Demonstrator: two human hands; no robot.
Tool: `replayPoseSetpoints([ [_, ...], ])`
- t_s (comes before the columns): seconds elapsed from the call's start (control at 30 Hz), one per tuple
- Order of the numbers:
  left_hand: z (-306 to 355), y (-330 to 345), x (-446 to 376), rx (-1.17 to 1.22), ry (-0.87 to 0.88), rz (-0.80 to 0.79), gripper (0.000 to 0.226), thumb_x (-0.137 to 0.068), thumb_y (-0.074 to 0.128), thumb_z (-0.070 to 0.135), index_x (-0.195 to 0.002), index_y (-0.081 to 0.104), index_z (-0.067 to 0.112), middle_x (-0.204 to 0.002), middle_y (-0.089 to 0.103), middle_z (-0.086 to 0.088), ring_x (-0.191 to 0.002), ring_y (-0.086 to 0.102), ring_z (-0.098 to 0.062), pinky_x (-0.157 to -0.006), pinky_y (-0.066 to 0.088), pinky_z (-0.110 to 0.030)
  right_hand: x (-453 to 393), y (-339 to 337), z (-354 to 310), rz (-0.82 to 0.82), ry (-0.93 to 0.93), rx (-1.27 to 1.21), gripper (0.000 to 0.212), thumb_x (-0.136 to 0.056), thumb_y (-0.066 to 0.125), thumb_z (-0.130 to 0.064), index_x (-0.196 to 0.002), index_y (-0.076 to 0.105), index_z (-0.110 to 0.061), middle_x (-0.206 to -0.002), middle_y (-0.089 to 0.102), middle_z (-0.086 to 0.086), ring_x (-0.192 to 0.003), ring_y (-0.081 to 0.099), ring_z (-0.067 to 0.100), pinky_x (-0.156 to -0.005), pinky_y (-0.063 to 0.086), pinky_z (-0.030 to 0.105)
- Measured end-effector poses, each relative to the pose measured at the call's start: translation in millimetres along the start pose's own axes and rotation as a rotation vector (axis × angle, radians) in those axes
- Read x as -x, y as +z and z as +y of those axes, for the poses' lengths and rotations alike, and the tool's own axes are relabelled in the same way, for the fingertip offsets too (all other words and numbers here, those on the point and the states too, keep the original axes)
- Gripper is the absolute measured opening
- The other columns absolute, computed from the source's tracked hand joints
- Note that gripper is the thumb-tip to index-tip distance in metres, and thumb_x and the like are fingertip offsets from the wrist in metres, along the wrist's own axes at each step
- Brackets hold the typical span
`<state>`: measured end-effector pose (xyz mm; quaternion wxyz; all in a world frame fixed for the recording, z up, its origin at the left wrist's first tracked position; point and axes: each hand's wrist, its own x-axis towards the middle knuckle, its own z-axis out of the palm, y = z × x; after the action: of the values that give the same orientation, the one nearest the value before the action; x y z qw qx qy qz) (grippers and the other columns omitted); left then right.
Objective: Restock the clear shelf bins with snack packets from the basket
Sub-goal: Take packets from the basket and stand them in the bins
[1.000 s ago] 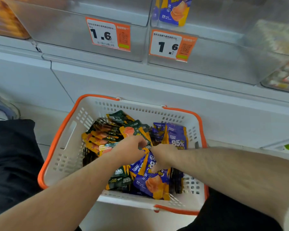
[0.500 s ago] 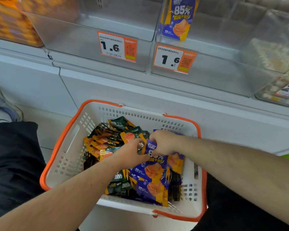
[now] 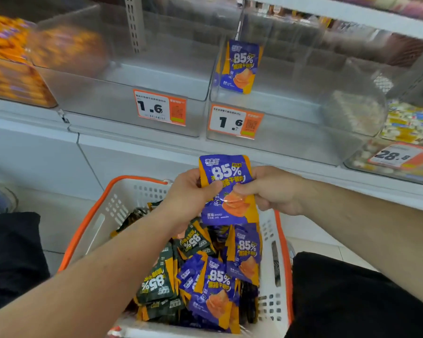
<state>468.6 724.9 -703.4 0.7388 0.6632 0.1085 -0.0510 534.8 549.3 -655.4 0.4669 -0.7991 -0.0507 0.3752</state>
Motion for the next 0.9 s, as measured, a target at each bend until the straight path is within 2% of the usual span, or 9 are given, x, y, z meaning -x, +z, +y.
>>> replayPoseSetpoints([
  [0.07,33,7,-10,-0.054,0.040,-0.052,0.011,-0.093,0.064,0.011,-0.102,0.070,0.012,-0.098,0.076,-0.009,-0.090,0.072,-0.027,-0.087,0.057,-0.048,12,-10,-16,0.001,-0.011,-0.157,0.008,-0.096,0.057,-0.013,-0.093,0.065,-0.016,-0.060,0.061,-0.004,-0.043,0.034,0.008,-0.042,0.020,0.019],
  [0.17,94,17,-26,-0.241,0.204,-0.029,0.023,-0.086,0.068,0.030,-0.088,0.071,0.008,-0.085,0.074,-0.011,-0.075,0.070,-0.029,-0.070,0.056,-0.044,30,-31,-45,-0.064,-0.077,-0.338,0.016,-0.087,0.055,-0.018,-0.072,0.060,-0.016,-0.042,0.038,-0.005,-0.030,0.025,0.001,-0.041,0.013,0.017],
  [0.27,146,25,-45,-0.453,0.427,0.193,0.053,-0.080,0.052,0.052,-0.067,0.055,0.001,-0.061,0.053,-0.007,-0.060,0.045,-0.020,-0.060,0.036,-0.033,38,-53,-70,-0.078,-0.137,-0.401,0.032,-0.079,0.052,-0.024,-0.051,0.066,-0.015,-0.042,0.034,-0.007,-0.027,0.020,0.002,-0.041,0.010,0.016],
  [0.4,181,18,-91,-0.753,0.578,0.470,0.029,-0.090,0.048,0.039,-0.073,0.055,0.017,-0.078,0.058,-0.001,-0.078,0.049,-0.024,-0.066,0.035,-0.031,33,-78,-98,0.067,-0.153,-0.537,0.006,-0.071,0.062,-0.020,-0.067,0.059,-0.016,-0.056,0.044,-0.004,-0.024,0.021,0.006,-0.038,0.015,0.014],
  [0.5,180,3,-135,-0.830,0.527,0.388,0.027,-0.083,0.053,0.036,-0.101,0.064,0.019,-0.109,0.063,-0.005,-0.099,0.058,-0.025,-0.079,0.042,-0.031,14,-99,-112,0.206,-0.135,-0.610,0.012,-0.088,0.058,-0.014,-0.081,0.051,-0.021,-0.073,0.051,-0.005,-0.025,0.021,0.006,-0.035,0.019,0.012],
  [0.6,167,-3,-158,-0.714,0.326,0.220,0.043,-0.076,0.053,0.025,-0.118,0.063,0.020,-0.112,0.068,-0.005,-0.099,0.063,-0.027,-0.080,0.050,-0.033,-17,-115,-128,0.446,-0.121,-0.585,0.019,-0.097,0.056,-0.013,-0.081,0.049,-0.022,-0.059,0.051,-0.008,-0.030,0.019,0.005,-0.035,0.021,0.014],
  [0.7,163,0,-155,-0.644,0.297,0.164,0.044,-0.075,0.051,0.016,-0.117,0.063,0.020,-0.104,0.069,-0.003,-0.094,0.063,-0.027,-0.081,0.050,-0.034,-61,-126,-138,0.663,-0.131,-0.280,0.025,-0.090,0.066,-0.011,-0.073,0.050,-0.020,-0.062,0.043,-0.001,-0.036,0.027,0.008,-0.041,0.023,0.016],
  [0.8,167,-1,-152,-0.575,0.297,0.150,0.048,-0.073,0.050,0.014,-0.120,0.059,0.020,-0.106,0.067,-0.004,-0.095,0.061,-0.026,-0.077,0.047,-0.032,-101,-128,-147,0.664,-0.146,-0.117,0.019,-0.079,0.074,-0.003,-0.077,0.058,-0.013,-0.067,0.057,0.008,-0.036,0.038,0.008,-0.035,0.025,0.014],
  [0.9,166,-1,-156,-0.530,0.306,0.144,0.048,-0.069,0.050,0.013,-0.115,0.060,0.020,-0.098,0.067,-0.002,-0.085,0.059,-0.023,-0.067,0.043,-0.028,-131,-125,-157,0.686,-0.159,-0.135,0.011,-0.081,0.074,-0.006,-0.082,0.063,-0.006,-0.050,0.062,0.002,-0.039,0.052,0.007,-0.036,0.033,0.013],
])
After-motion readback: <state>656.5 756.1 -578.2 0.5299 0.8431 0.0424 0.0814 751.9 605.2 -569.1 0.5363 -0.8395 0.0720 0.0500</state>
